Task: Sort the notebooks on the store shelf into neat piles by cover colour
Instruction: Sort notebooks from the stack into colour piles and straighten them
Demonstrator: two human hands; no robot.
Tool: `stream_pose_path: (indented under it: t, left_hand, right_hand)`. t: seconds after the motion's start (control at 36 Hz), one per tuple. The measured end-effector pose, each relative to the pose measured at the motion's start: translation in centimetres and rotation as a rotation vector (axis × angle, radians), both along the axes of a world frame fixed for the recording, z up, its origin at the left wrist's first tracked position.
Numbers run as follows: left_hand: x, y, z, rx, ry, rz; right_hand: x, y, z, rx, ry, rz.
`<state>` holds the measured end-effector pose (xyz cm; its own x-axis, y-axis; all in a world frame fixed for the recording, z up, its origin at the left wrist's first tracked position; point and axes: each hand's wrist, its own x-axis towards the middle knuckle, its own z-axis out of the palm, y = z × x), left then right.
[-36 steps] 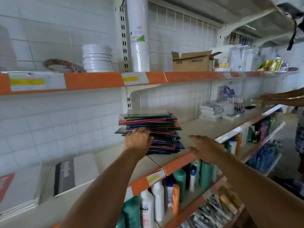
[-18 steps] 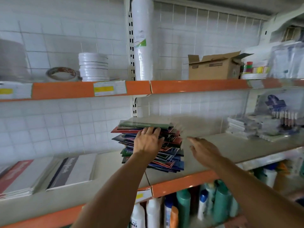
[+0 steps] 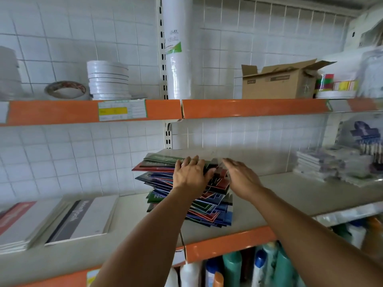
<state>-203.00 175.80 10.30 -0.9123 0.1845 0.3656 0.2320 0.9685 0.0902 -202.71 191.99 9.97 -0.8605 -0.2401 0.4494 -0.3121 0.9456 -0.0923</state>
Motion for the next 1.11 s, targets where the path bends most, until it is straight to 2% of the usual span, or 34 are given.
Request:
stream_pose_path:
  t: [0.17,0.42,0.69,0.94,1.03,1.11]
  left_hand:
    - [0.8,-1.8,0.6,0.013,0.066,0.081]
    - [2.6,-2.8,2.0,-0.109,0.073,0.229]
    - [2.8,-2.5,2.1,-0.299,0.108,0.399]
    - [3.7,-2.5,2.1,-0.227,0.131,0.368]
    - [3.9,-2.7,2.0,-0.196,0.120,0.364]
    - [4.2,-2.9,1.9,-0.178,0.117,0.358]
  right_hand:
    - [-1.4,-1.6,0.7,-0.001,-0.004,0.052]
    - [-2.6,-2.1,0.5,-0.010,-0.019,0.092]
    - [-1.9,-1.5,0.2,0.156,0.187,0.129]
    - [-1.4,-0.8,0.2,0.120,0.368,0.194]
    - [-0.4,-0.4,0.7,0.076,0.312,0.216]
    - [-0.1,0.2,1.0,0.070,0.157,0.204]
